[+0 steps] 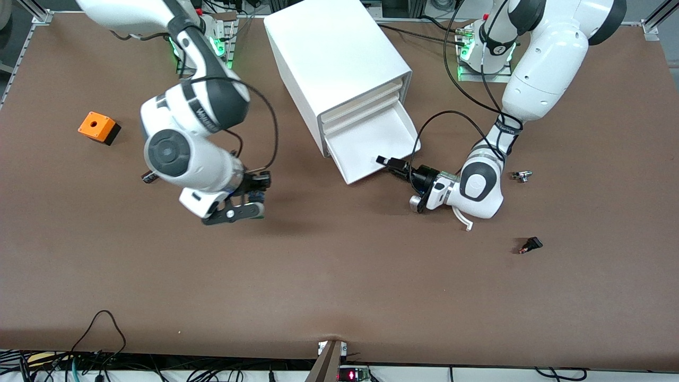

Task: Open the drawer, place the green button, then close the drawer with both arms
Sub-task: 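Carry the green button over the open drawer with the right gripper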

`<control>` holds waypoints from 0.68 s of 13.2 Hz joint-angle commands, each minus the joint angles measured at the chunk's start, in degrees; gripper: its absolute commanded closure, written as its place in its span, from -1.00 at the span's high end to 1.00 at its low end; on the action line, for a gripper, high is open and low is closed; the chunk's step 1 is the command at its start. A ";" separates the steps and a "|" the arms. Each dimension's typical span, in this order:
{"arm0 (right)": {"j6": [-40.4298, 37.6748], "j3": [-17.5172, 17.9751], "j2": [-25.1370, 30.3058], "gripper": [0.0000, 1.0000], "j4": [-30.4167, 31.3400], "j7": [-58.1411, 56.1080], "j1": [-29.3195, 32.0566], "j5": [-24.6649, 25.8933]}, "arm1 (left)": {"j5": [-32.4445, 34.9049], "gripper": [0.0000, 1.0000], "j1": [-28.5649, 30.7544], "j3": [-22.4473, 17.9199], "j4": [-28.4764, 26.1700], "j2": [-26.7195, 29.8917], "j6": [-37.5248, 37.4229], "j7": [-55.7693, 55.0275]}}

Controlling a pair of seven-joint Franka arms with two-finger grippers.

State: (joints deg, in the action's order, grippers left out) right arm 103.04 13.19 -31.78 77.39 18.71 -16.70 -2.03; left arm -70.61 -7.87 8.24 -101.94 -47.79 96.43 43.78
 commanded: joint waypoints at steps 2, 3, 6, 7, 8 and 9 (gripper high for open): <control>-0.56 -0.27 -2.58 -1.00 -4.88 9.56 -5.17 -0.43 | 3.00 1.00 0.49 -0.50 -0.11 2.61 -0.89 -12.54; 0.05 -0.36 -3.28 -1.00 -5.84 13.33 -7.19 -0.35 | 5.72 1.00 1.62 -0.59 1.03 3.22 -1.15 -15.53; 0.94 -0.36 -4.52 -1.00 -7.69 21.61 -11.51 -0.26 | 15.03 1.00 5.14 -0.59 3.06 6.91 -1.24 -21.09; 1.72 -0.36 -4.60 -1.00 -7.70 24.16 -12.47 -0.26 | 18.02 1.00 6.02 -0.59 3.50 8.14 -1.24 -22.15; 3.03 -0.36 -4.87 -1.00 -7.70 27.05 -13.96 -0.17 | 21.53 1.00 6.55 -0.59 4.37 9.37 -1.24 -23.11; 3.74 -0.44 -5.22 -1.00 -7.70 30.30 -15.54 -0.08 | 25.57 1.00 6.99 -0.59 4.90 10.86 -0.98 -23.99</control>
State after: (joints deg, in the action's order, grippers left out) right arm 106.07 13.31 -35.53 71.96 43.86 -29.73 -2.03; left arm -50.96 -1.28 7.62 -97.40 -40.27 95.66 22.41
